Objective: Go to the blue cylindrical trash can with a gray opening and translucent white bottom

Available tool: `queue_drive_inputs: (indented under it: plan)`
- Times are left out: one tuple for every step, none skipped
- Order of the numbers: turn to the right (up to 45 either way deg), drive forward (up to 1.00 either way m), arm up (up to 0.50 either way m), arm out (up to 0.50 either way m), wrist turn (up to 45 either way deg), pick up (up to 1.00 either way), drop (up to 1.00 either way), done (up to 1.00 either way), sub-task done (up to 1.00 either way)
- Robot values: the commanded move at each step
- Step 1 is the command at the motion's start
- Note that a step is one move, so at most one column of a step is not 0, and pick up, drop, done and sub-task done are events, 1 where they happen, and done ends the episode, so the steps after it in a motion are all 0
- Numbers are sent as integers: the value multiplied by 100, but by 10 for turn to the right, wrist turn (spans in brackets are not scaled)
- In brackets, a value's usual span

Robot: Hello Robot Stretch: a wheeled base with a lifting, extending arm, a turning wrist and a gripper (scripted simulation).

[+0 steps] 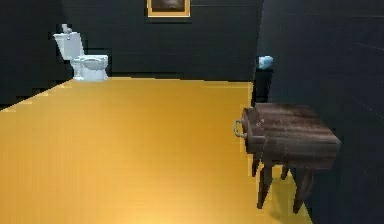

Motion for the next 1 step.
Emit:
queue_drive_inputs:
  plan:
    - [30, 0, 0, 0, 0, 0, 0, 0, 0]
